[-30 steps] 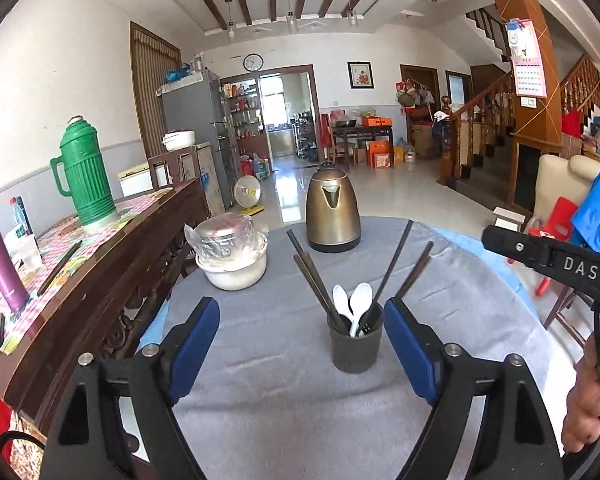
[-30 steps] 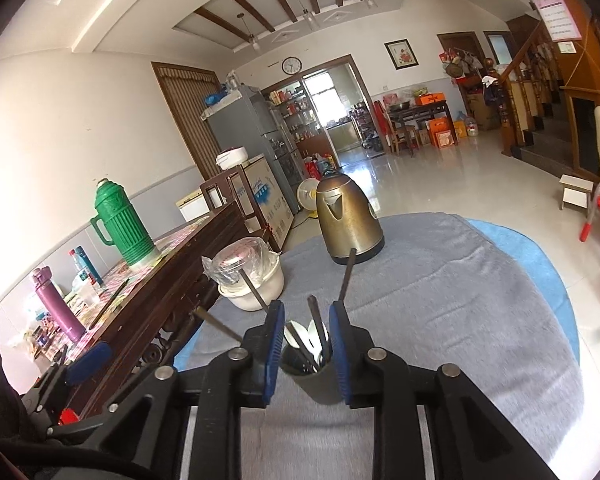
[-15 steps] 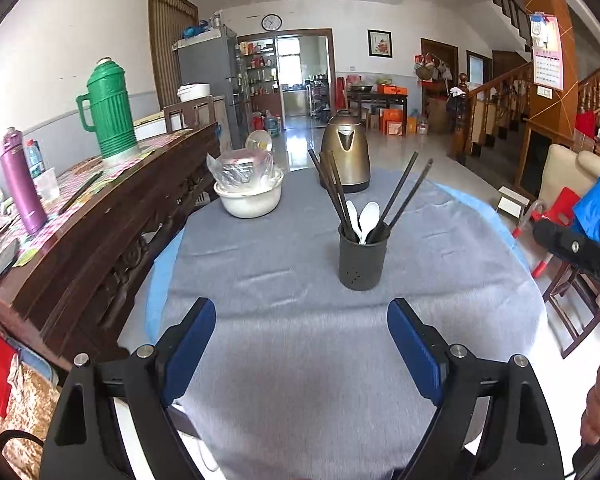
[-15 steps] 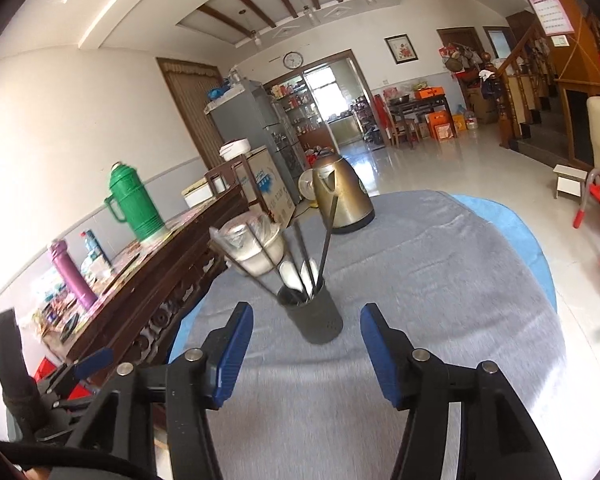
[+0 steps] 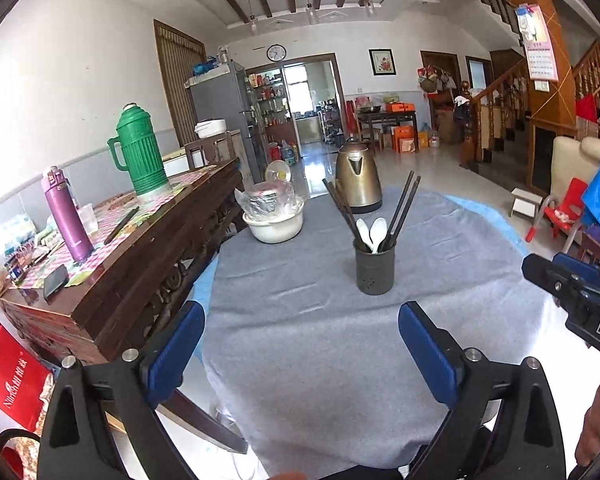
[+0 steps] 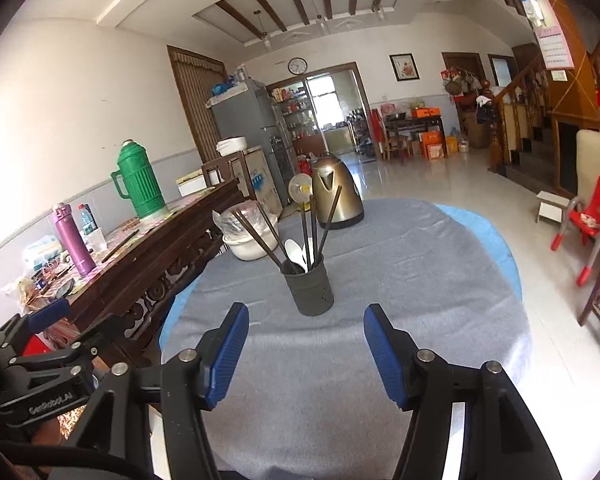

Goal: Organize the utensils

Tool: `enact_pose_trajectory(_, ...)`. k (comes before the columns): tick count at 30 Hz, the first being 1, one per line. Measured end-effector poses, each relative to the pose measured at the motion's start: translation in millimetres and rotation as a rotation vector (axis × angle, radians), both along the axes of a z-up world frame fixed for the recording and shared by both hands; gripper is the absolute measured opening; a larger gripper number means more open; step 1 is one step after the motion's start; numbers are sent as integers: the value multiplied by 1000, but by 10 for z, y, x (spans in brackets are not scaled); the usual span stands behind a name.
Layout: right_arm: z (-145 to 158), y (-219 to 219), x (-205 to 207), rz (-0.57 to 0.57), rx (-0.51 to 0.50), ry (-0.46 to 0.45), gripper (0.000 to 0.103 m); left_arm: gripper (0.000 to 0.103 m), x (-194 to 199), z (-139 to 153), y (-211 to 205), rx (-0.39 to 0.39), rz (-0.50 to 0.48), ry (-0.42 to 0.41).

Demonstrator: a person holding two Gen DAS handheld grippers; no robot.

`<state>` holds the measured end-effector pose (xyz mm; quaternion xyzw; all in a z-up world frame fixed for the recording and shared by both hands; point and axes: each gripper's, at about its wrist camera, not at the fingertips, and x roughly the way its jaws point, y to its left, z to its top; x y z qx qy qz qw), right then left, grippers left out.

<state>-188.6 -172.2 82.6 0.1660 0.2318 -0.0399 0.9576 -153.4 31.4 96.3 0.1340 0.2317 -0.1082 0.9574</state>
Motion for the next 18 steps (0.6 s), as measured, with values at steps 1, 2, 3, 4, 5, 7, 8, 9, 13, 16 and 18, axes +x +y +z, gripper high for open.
enact_pose_trajectory(1, -4, 17, 12, -11, -7, 4, 63, 98, -2, -11, 11, 2, 4, -1)
enact_pose_trajectory(2, -7, 31, 11, -17, -12, 3, 63, 98, -11, -29, 35, 2, 8, -1)
enact_pose_trajectory(3, -14, 45, 8, -23, -17, 2, 63, 98, -7, -48, 47, 3, 11, 2)
enact_pose_trajectory(4, -24, 64, 3, -29, -22, 2, 63, 98, 3, -71, 57, 5, 13, 8)
enact_pose_trajectory(5, -31, 74, 2, -33, -25, 2, 63, 98, 10, -85, 66, 6, 15, 13)
enact_pose_trajectory(7, -55, 97, 8, -36, -26, 9, 63, 98, 15, -111, 76, 5, 18, 20)
enact_pose_trajectory(8, -63, 108, 21, -34, -25, 14, 63, 98, 26, -118, 85, 5, 20, 23)
enact_pose_trajectory(9, -74, 126, 27, -32, -27, 19, 63, 98, 31, -129, 93, 4, 22, 25)
enact_pose_trajectory(13, -136, 184, 44, -20, -34, 36, 63, 98, 35, -163, 112, 0, 32, 35)
enact_pose_trajectory(16, -182, 214, 47, -13, -35, 50, 63, 98, 24, -172, 130, -1, 40, 40)
enact_pose_trajectory(18, -196, 232, 40, -10, -34, 52, 63, 98, 23, -179, 149, -4, 44, 42)
